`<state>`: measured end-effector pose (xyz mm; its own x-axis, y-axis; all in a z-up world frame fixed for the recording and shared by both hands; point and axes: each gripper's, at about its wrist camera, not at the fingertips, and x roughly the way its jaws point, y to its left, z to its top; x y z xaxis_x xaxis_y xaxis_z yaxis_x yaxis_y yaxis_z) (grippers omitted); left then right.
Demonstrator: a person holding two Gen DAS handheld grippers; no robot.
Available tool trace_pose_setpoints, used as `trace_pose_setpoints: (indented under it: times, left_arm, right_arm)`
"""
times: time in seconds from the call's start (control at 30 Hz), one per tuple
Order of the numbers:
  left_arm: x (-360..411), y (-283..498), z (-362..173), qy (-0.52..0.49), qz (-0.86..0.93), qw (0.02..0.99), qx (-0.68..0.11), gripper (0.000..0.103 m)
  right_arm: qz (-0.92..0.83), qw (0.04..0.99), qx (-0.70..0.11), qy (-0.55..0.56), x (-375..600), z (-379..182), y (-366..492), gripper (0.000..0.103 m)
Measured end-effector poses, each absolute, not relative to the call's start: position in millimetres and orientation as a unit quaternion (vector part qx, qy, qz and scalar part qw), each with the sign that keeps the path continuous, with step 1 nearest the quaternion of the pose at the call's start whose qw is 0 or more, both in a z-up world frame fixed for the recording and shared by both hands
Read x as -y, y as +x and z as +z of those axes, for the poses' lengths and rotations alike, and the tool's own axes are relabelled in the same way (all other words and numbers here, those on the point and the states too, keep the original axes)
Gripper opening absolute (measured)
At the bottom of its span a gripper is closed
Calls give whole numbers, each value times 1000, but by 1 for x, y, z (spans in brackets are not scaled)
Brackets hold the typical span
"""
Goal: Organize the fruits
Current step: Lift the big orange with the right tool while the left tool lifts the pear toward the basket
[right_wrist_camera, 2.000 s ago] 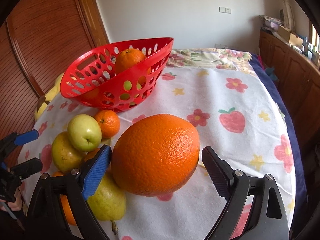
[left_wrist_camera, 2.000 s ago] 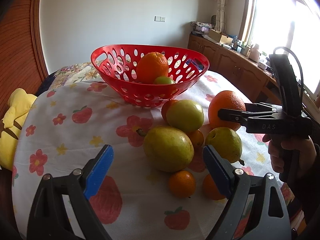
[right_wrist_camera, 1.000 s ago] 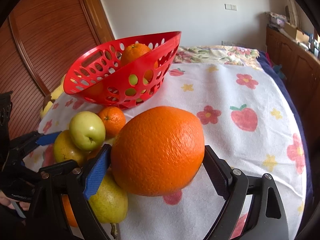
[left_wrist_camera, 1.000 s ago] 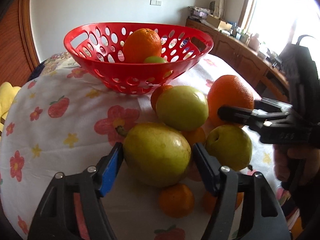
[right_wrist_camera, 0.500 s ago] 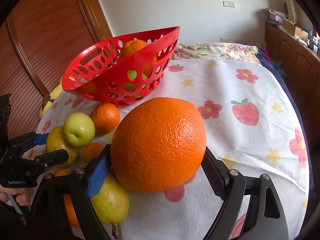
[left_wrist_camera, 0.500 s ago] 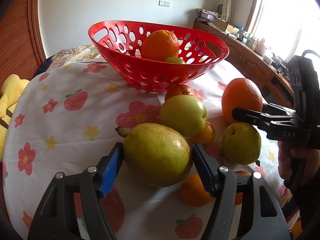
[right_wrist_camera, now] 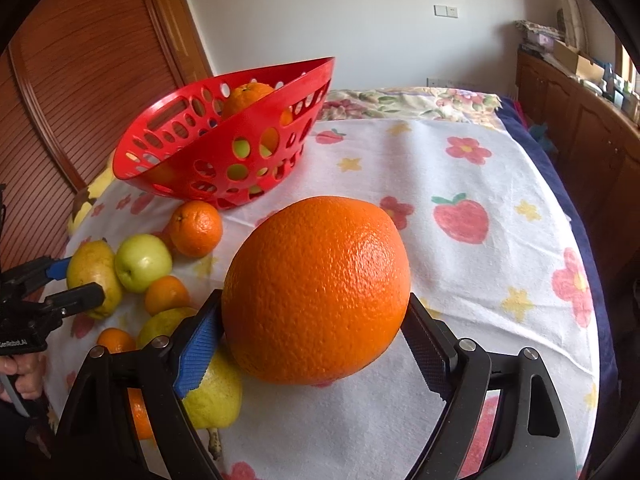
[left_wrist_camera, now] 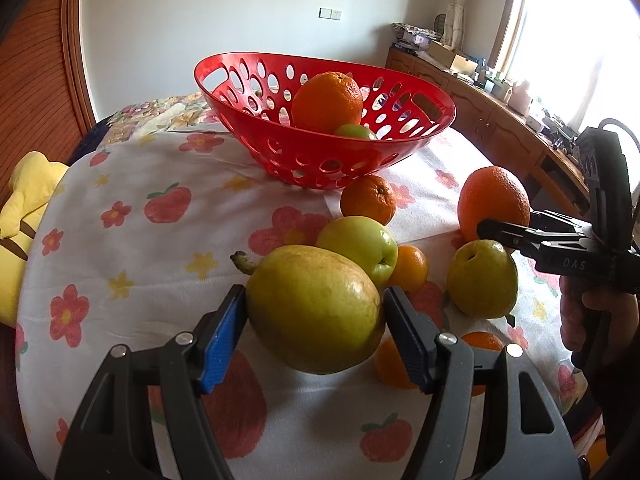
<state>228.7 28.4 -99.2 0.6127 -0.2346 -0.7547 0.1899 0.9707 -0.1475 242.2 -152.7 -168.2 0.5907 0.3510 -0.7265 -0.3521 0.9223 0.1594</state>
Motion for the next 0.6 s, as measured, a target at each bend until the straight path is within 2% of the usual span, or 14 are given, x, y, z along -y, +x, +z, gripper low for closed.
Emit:
trace_pose_setpoints:
  times: [0.6]
  left_arm:
    - [-33,214,-88,-27,-114,904,-410,69]
  right_arm:
    - [192,896,-401,3,165,-160,236,86]
